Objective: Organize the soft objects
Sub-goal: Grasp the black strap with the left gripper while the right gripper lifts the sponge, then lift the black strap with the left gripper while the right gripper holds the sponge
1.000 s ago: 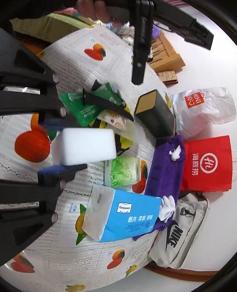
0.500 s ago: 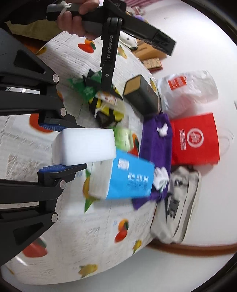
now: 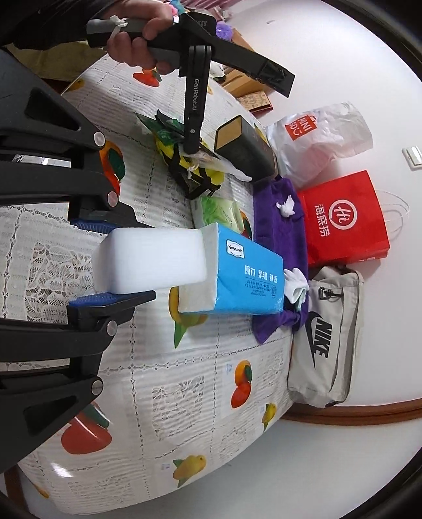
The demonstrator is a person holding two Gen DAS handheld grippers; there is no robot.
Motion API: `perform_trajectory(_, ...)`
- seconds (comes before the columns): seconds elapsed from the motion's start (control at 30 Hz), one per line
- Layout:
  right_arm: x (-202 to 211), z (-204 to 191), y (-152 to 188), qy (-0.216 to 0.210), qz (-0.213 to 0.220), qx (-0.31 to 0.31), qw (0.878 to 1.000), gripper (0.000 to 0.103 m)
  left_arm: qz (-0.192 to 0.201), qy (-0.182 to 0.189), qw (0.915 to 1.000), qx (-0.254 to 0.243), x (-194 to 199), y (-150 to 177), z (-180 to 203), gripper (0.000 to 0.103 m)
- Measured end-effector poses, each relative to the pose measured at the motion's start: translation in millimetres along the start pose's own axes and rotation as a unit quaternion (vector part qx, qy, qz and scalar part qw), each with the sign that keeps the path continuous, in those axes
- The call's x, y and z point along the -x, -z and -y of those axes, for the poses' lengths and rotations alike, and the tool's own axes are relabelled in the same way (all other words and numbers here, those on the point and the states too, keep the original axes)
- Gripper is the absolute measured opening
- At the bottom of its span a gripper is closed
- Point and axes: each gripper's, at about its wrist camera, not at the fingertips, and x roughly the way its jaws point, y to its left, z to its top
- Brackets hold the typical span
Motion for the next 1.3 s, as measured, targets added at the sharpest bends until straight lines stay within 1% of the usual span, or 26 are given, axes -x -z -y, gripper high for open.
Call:
perform_trajectory(0.03, -0.5, 0.8, -0.2, 0.0, -0.001, -0.001, 1.0, 0.031, -0.002, 0.003, 1.0, 0.002, 1.3, 0.7, -2.0, 0.023)
perform_trajectory(0.23, -1.0, 3.9, 0.9, -0.003, -0.003, -0.007, 1.0, 0.031, -0.01, 0.006, 0.9999, -0.001, -0.3, 6.0, -6.2, 0.023)
perform_trajectory(0.27, -1.7, 3.7, 1.1, -0.003, -0.004, -0.007, 1.0, 0.031, -0.011, 0.005, 0.9999, 0.001, -1.1, 6.1, -6.5, 0.028)
perform_trajectory(0.37, -3.5, 3.3, 1.7, -0.001, -0.008, -0.009, 1.0, 0.031, -0.013, 0.006, 0.9999, 0.007, -6.3, 6.0, -7.9, 0.033)
perform_trajectory(0.47, -5.5, 3.6, 2.7, -0.002, -0.013, -0.012, 1.0, 0.031, -0.007, 0.006, 0.9999, 0.01, -8.3, 4.7, -8.8, 0.034)
perform_trajectory(0.5, -6.2, 3.8, 3.0, -0.002, -0.014, -0.013, 1.0, 0.031, -0.008, 0.007, 0.9999, 0.013, -8.5, 4.1, -9.6, 0.033)
perform_trajectory(0.53, -6.5, 4.0, 3.2, -0.001, -0.014, -0.014, 1.0, 0.031, -0.007, 0.008, 0.9998, 0.014, -8.2, 3.2, -10.4, 0.029)
perform_trajectory(0.57, -6.7, 4.3, 3.3, -0.002, -0.015, -0.014, 1.0, 0.031, -0.006, 0.008, 0.9998, 0.015, -7.9, 2.4, -11.3, 0.023)
perform_trajectory(0.63, -7.1, 5.0, 3.3, -0.001, -0.016, -0.015, 1.0, 0.031, -0.009, 0.018, 0.9996, 0.02, -6.3, 1.0, -14.8, 0.019)
perform_trajectory(0.7, -7.5, 4.6, 3.1, -0.001, -0.017, -0.016, 1.0, 0.031, -0.008, 0.023, 0.9996, 0.018, -3.0, 0.5, -16.6, 0.019)
perform_trajectory(0.87, -6.2, 2.1, -0.5, 0.001, -0.016, -0.012, 1.0, 0.031, 0.004, 0.02, 0.9997, 0.017, 8.1, -0.8, -18.5, 0.019)
perform_trajectory(1.07, -6.4, 1.5, -6.9, 0.005, -0.016, -0.008, 1.0, 0.031, 0.019, 0.02, 0.9993, 0.027, 21.5, -2.4, -27.3, 0.019)
perform_trajectory(1.2, -10.1, 0.9, -9.1, 0.01, -0.022, -0.005, 1.0, 0.031, 0.027, 0.012, 0.9988, 0.039, 29.4, -0.7, -42.1, 0.019)
perform_trajectory(1.3, -12.9, 0.5, -11.1, 0.012, -0.026, -0.004, 1.0, 0.031, 0.025, 0.0, 0.9986, 0.048, 30.8, 1.6, -52.7, 0.019)
